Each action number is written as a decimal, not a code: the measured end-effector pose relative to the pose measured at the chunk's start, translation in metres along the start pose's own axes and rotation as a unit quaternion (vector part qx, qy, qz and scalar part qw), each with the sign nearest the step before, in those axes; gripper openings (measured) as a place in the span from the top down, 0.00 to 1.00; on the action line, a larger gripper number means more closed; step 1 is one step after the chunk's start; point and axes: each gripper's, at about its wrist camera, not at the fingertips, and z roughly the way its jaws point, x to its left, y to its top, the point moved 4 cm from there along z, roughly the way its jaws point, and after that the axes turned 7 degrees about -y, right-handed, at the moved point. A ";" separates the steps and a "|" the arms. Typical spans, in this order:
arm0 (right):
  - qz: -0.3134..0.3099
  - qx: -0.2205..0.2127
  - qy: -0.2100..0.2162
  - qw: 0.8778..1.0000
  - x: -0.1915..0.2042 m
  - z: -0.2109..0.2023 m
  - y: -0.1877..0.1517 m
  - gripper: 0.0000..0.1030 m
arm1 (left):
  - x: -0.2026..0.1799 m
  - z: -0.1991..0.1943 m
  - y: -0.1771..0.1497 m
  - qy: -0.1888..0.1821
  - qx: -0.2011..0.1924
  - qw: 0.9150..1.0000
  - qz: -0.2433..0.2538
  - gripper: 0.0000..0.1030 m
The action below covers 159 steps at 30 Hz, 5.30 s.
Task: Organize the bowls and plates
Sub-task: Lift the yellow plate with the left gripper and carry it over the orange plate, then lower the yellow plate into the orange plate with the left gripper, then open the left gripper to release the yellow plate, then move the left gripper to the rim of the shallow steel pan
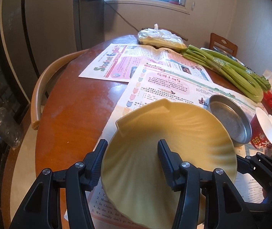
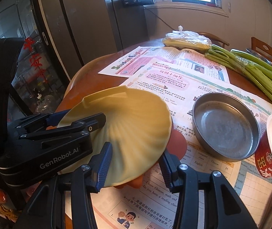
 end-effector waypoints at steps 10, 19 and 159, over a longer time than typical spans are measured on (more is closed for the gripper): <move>-0.005 0.001 -0.004 1.000 0.001 -0.004 -0.003 0.53 | 0.000 -0.002 -0.003 0.004 0.000 1.000 0.004 0.46; -0.002 0.008 0.000 1.000 -0.002 -0.007 -0.007 0.53 | 0.006 0.002 -0.007 0.002 0.011 1.000 -0.006 0.46; 0.230 -0.017 -0.003 0.973 -0.137 -0.057 -0.032 0.37 | -0.154 0.044 0.083 -0.115 0.117 0.977 0.134 0.45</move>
